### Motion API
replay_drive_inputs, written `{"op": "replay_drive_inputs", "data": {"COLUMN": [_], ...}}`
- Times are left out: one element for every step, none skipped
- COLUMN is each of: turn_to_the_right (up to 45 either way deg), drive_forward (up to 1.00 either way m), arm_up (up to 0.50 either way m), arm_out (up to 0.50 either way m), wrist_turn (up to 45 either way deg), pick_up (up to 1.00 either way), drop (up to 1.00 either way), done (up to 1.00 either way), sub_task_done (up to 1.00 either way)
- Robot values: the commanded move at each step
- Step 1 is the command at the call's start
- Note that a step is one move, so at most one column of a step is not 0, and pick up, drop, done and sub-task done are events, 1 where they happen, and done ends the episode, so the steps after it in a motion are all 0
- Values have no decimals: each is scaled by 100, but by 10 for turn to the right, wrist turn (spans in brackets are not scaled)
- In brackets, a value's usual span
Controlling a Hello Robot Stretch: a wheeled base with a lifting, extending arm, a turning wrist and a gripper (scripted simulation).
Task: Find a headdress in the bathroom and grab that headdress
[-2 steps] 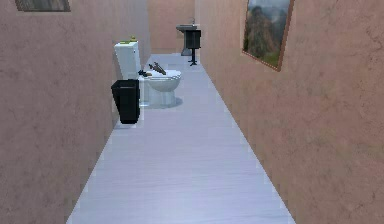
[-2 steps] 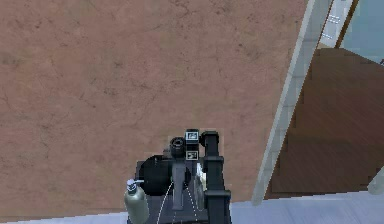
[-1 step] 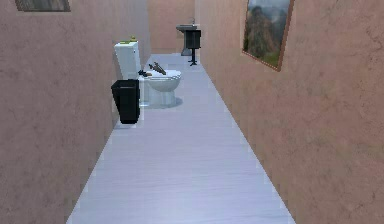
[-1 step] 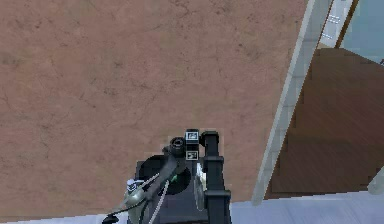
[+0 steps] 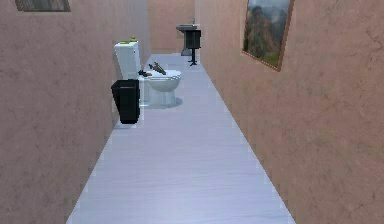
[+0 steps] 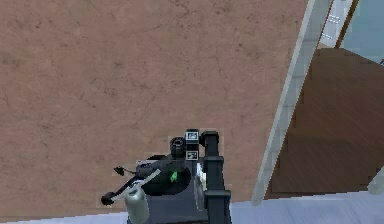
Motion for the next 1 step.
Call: {"op": "replay_drive_inputs", "data": {"turn_to_the_right": [0], "drive_forward": [0], "arm_up": [0], "arm_out": [0], "wrist_turn": [450], "pick_up": [0], "drop": [0], "done": [0], "sub_task_done": [0]}}
